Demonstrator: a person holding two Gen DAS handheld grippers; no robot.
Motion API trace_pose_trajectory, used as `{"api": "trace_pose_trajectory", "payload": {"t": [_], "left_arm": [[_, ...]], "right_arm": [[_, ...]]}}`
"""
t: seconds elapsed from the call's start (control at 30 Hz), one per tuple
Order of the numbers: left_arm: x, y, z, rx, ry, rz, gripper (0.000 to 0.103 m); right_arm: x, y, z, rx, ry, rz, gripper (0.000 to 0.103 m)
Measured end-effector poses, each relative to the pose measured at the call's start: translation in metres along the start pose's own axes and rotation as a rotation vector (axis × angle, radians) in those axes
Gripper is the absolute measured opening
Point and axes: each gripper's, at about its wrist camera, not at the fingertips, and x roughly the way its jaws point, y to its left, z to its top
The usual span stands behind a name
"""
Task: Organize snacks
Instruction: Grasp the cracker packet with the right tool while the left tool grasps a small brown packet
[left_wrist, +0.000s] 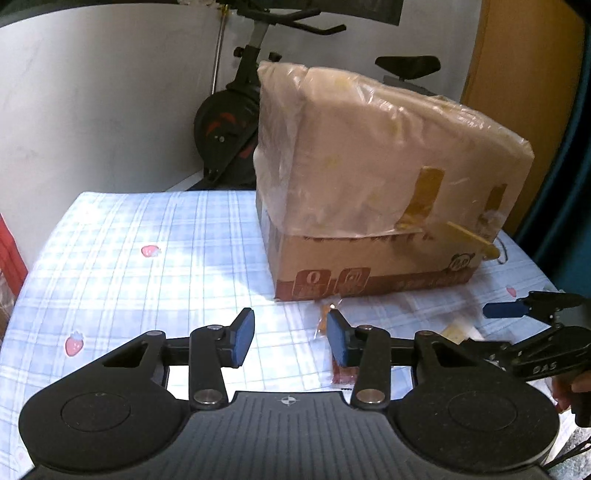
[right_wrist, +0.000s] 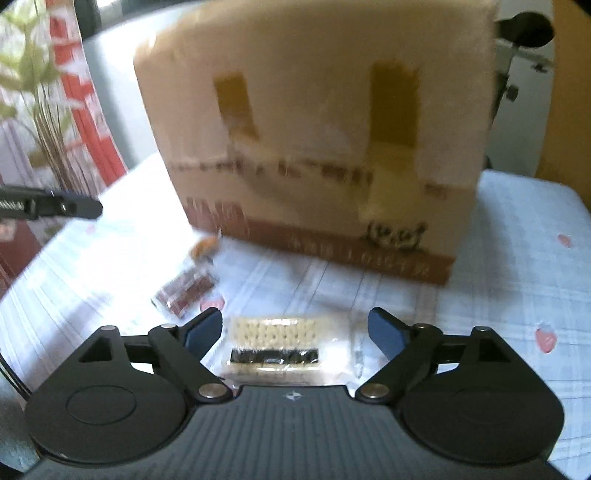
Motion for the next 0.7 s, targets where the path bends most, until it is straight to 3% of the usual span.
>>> {"api": "trace_pose_trajectory", "payload": {"t": [0.3, 0.43, 0.53, 0.7], "left_arm": [[0.017, 0.012, -0.011, -0.044, 0.044, 0.006, 0.045], [0.022, 0.012, -0.01, -0.05, 0.056, -0.007, 0.045], [0.025, 0.011, -0.008, -0.057, 0.06, -0.011, 0.045], [0.038, 0.006, -0.005, -0.067, 0.071, 0.007, 0.045]], "right_arm": [[0.035, 0.014, -0.001, -0.102, 0.118, -0.027, 0.096], [0.04, 0.006, -0.003, -0.082, 0.118, -0.013, 0.098], [0.036, 0.001, -0.006, -0.098, 0.089, 0.006, 0.09], [0.024, -0.025, -0.011, -0.035, 0.049, -0.017, 0.09]]}}
